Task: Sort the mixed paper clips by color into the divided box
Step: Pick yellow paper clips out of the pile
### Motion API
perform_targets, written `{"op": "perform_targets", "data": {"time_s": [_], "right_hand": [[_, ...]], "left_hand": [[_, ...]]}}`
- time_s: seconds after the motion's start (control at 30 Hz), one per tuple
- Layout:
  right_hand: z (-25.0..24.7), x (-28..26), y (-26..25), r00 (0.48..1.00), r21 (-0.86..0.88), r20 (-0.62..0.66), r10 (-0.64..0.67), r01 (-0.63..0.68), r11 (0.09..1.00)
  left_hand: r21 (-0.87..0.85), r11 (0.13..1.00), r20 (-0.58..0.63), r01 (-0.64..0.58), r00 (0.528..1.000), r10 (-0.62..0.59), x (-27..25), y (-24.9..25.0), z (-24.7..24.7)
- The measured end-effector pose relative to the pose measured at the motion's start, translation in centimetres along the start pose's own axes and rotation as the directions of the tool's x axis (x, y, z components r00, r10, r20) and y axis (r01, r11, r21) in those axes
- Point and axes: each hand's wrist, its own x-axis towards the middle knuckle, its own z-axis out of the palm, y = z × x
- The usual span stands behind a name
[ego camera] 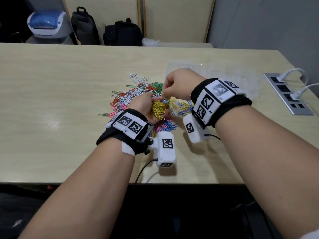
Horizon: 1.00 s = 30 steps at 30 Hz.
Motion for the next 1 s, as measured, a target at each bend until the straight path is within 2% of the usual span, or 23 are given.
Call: {"op": "perform_targets", "data": {"time_s": [0.07, 0.13, 0.23, 0.3, 0.37, 0.63, 0.83, 1.0], "right_hand": [[0.1, -0.4, -0.8, 0.999, 0.060, 0.019, -0.040, 0.038, 0.997], [0.2, 0.1, -0.8, 0.999, 0.054, -0.025, -0.031, 0.033, 0.998], [1.2, 1.8, 0.6, 0.996, -0.182, -0.048, 0.070, -0.078, 0.980], [2.3, 2.6, 1.6, 0.990, -0.366, 0.012, 0.141, -0.127, 0.922], [3.5, 3.2, 2.5, 0.981, -0.443, 0.051, 0.190, -0.148, 0.884], [4.1, 2.9, 2.6, 0.989, -0.449, 0.021, 0.144, -0.119, 0.885], [3.8, 1.8, 1.7, 0.980, -0.486, 0.122, 0.159, -0.081, 0.870], [4.0, 1.5, 2.4, 0.985, -0.456, 0.101, 0.140, -0.079, 0.886]], "left_hand": [[-0.030, 0.999, 0.033, -0.012, 0.999, 0.013, -0.1, -0.2, 0.3], [-0.041, 0.999, 0.046, -0.014, 0.999, 0.016, -0.1, -0.4, 0.5], [-0.034, 0.999, 0.018, 0.011, 1.000, -0.011, -0.1, -0.3, 0.1], [-0.018, 1.000, 0.006, 0.012, 1.000, -0.012, -0.2, -0.2, -0.3], [-0.017, 1.000, 0.006, 0.009, 1.000, -0.009, -0.3, -0.1, -0.4], [0.024, 1.000, -0.002, 0.010, 1.000, -0.010, -0.5, 0.2, -0.5], [0.041, 0.999, -0.015, 0.013, 1.000, -0.012, -0.5, 0.1, -0.4], [0.046, 0.999, -0.013, 0.005, 1.000, -0.004, -0.5, 0.1, -0.5]]}}
